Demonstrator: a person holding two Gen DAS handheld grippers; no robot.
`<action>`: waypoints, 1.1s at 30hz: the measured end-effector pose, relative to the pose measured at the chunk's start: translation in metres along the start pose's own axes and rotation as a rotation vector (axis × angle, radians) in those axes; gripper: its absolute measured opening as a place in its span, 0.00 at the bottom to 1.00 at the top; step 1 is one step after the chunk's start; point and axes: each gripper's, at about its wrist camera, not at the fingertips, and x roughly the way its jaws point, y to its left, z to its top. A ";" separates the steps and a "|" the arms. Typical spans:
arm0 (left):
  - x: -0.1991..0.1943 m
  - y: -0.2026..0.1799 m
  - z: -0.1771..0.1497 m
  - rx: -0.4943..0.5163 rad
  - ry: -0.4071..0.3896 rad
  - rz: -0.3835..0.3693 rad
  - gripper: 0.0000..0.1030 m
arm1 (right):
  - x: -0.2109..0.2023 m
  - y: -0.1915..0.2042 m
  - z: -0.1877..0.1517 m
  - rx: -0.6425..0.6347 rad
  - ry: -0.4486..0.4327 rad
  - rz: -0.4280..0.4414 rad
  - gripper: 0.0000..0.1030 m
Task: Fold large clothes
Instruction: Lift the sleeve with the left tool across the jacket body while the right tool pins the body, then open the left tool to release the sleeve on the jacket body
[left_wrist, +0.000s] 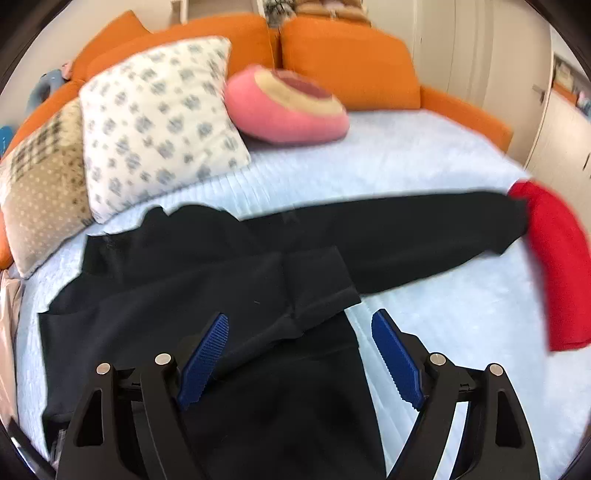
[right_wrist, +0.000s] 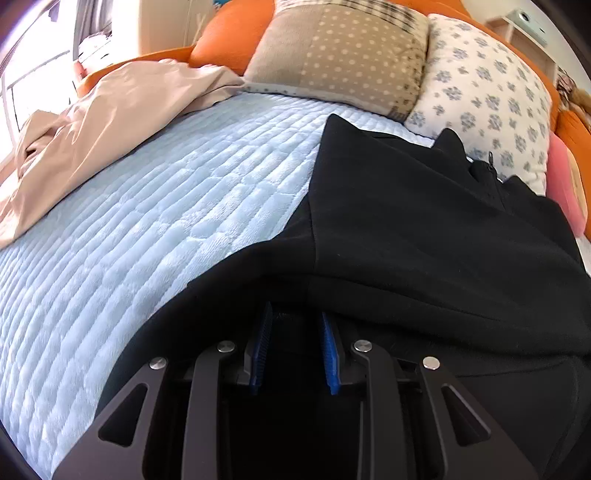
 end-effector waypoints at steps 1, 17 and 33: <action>-0.018 0.007 0.002 -0.008 -0.023 0.001 0.81 | -0.002 -0.001 0.000 -0.022 0.005 0.011 0.26; -0.184 0.216 -0.027 -0.377 -0.198 0.122 0.89 | -0.119 -0.226 -0.056 0.339 0.053 0.255 0.88; -0.034 0.159 -0.074 -0.400 0.040 0.107 0.89 | -0.096 -0.420 -0.117 0.415 0.138 -0.106 0.51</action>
